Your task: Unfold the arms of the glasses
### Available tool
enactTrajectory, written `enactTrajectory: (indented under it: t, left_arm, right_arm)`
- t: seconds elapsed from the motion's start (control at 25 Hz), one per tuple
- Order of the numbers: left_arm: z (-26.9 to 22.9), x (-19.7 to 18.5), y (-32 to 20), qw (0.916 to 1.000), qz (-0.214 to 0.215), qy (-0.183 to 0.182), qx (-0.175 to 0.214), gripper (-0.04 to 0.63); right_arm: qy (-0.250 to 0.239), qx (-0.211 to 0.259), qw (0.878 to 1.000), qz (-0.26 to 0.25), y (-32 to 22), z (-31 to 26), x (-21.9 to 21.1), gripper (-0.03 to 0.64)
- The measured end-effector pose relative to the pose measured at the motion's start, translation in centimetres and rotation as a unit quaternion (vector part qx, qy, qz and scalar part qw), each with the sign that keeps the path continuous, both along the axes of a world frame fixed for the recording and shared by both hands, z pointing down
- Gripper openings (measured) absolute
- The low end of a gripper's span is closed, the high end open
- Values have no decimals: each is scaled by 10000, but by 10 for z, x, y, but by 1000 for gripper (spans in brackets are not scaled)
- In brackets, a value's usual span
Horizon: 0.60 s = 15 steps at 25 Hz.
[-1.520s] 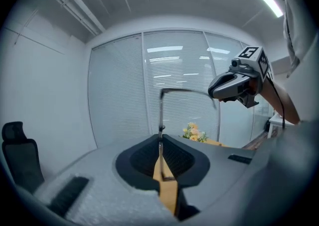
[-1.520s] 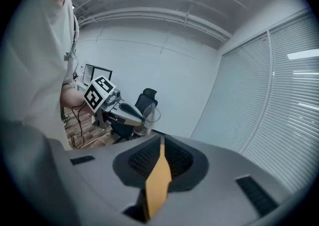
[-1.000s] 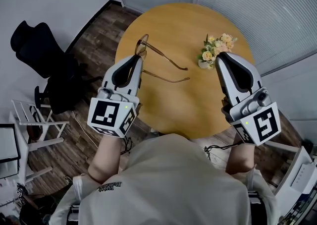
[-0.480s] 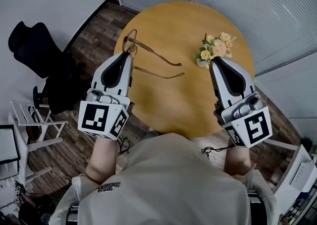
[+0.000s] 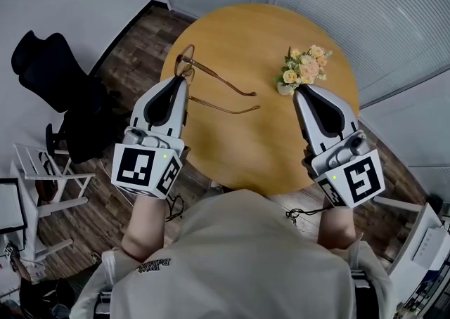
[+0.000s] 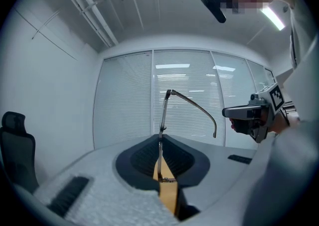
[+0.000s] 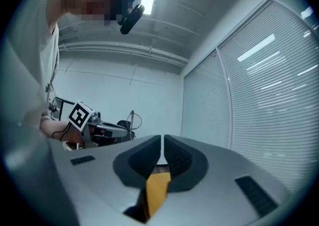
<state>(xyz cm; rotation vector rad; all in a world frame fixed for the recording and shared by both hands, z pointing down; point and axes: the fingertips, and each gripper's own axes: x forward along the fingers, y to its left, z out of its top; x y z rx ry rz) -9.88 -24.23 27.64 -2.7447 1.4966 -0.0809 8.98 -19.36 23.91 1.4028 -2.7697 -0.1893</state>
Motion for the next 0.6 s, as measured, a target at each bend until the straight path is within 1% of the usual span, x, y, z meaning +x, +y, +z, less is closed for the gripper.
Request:
enactTrajectory:
  t: [0.44,0.6]
  left_arm:
    - [1,0,10,10000,-36,-57,9,37]
    - [-5,-1,14,9999,-50,-40,100,37]
  right_arm:
    - [78,3,10000,-48,7,3,0,40]
    - [237,-31,9997,-31,8,8,0,40]
